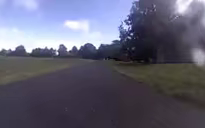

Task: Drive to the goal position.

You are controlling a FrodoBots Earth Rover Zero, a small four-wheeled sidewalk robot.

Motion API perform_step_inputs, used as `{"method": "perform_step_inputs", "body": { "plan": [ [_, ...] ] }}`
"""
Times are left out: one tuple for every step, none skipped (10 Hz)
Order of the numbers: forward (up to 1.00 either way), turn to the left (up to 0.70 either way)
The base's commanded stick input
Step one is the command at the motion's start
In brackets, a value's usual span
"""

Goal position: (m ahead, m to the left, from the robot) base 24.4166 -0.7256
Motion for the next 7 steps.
{"method": "perform_step_inputs", "body": {
  "plan": [
    [1.00,0.00],
    [1.00,0.00],
    [1.00,0.00],
    [1.00,0.00],
    [1.00,0.00],
    [1.00,-0.07],
    [1.00,-0.37]
  ]
}}
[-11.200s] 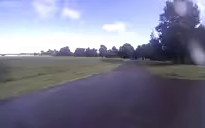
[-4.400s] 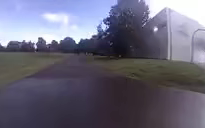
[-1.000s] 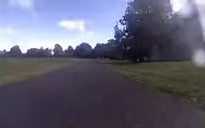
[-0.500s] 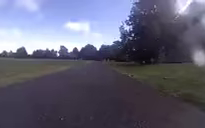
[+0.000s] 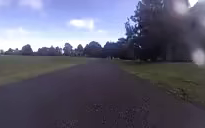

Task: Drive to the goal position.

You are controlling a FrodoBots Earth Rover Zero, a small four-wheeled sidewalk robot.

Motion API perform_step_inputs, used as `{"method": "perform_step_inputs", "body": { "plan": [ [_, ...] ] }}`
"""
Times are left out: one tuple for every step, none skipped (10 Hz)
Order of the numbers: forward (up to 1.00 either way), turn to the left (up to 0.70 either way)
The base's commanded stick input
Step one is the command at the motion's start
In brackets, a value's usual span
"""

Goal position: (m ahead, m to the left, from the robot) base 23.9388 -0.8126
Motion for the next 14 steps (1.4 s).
{"method": "perform_step_inputs", "body": {
  "plan": [
    [1.00,-0.40],
    [1.00,-0.40],
    [1.00,-0.40],
    [1.00,-0.11],
    [1.00,0.00],
    [1.00,0.00],
    [1.00,0.00],
    [1.00,0.00],
    [1.00,0.00],
    [1.00,0.00],
    [1.00,0.00],
    [1.00,-0.19],
    [1.00,-0.40],
    [1.00,-0.40]
  ]
}}
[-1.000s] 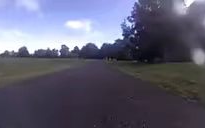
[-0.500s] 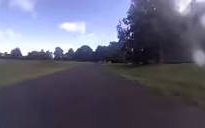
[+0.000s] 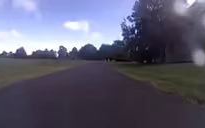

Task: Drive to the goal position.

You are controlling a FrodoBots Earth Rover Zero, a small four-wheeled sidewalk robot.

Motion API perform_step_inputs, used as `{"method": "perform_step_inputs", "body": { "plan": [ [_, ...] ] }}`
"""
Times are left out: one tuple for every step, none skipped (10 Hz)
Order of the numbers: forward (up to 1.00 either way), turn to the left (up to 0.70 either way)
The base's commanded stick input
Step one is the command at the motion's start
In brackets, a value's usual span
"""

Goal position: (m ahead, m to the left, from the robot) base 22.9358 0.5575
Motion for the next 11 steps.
{"method": "perform_step_inputs", "body": {
  "plan": [
    [1.00,0.00],
    [1.00,0.00],
    [1.00,0.00],
    [1.00,0.00],
    [1.00,0.00],
    [1.00,0.00],
    [1.00,0.00],
    [1.00,0.00],
    [1.00,0.00],
    [1.00,0.00],
    [1.00,0.00]
  ]
}}
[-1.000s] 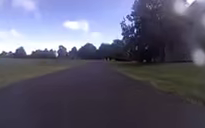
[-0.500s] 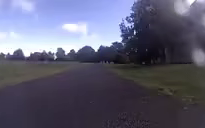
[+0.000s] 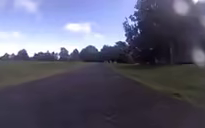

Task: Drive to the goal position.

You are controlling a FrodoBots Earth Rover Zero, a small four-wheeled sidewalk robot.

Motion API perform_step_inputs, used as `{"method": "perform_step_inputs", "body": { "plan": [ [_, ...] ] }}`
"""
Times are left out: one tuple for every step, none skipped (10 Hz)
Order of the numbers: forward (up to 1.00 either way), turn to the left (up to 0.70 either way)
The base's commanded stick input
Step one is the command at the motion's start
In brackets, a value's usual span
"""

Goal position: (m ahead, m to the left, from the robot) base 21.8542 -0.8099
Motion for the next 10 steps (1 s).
{"method": "perform_step_inputs", "body": {
  "plan": [
    [1.00,0.00],
    [1.00,0.00],
    [1.00,0.00],
    [1.00,0.00],
    [1.00,0.00],
    [1.00,0.00],
    [1.00,0.00],
    [1.00,0.00],
    [1.00,0.00],
    [1.00,-0.18]
  ]
}}
